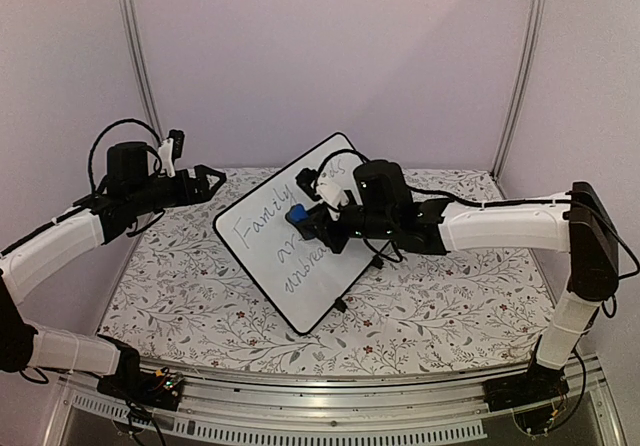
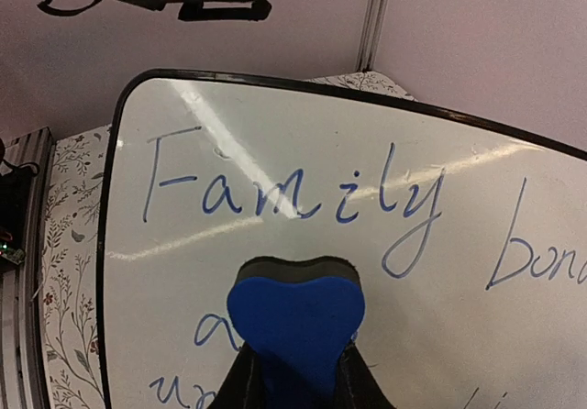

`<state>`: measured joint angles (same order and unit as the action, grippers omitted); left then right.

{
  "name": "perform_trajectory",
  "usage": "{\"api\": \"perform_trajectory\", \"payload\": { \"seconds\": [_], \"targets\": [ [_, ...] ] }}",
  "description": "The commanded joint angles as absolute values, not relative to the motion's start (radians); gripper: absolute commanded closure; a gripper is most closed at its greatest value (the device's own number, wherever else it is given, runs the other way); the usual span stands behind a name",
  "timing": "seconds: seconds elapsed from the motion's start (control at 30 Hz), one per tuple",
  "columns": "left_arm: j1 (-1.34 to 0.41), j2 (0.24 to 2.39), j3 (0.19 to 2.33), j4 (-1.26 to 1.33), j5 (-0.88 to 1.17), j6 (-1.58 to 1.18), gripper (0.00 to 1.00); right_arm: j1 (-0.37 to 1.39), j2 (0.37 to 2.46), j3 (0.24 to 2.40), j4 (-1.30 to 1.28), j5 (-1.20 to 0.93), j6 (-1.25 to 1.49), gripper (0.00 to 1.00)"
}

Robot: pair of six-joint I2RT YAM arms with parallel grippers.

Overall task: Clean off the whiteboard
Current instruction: Pick up the whiteboard eraser from the whiteboard.

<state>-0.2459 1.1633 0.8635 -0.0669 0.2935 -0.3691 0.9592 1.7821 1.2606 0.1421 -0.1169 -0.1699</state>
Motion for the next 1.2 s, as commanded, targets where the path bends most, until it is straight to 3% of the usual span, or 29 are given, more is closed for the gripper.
{"api": "perform_trajectory", "payload": {
  "seconds": [0.0,0.37,0.67,1.17],
  "targets": [
    [-0.248,1.149,0.894,-0.067,0.32,-0.348,0.0,0.96,1.767,1.394,0.013,-0.12,-0.135,0.84],
    [-0.275,1.11,0.939,-0.185,0.422,-0.294,0.0,1.01,1.9,1.724,-0.317,-0.057,-0.125,0.8],
    [-0.28,1.063,0.846,-0.166,0.551,-0.284,0.0,1.058,1.937,1.796,-0.384,-0.032,-0.119,0.8],
    [-0.295,1.085,0.819,-0.143,0.579,-0.304,0.0,1.066,1.945,1.796,-0.422,0.028,-0.075,0.8]
  ]
}}
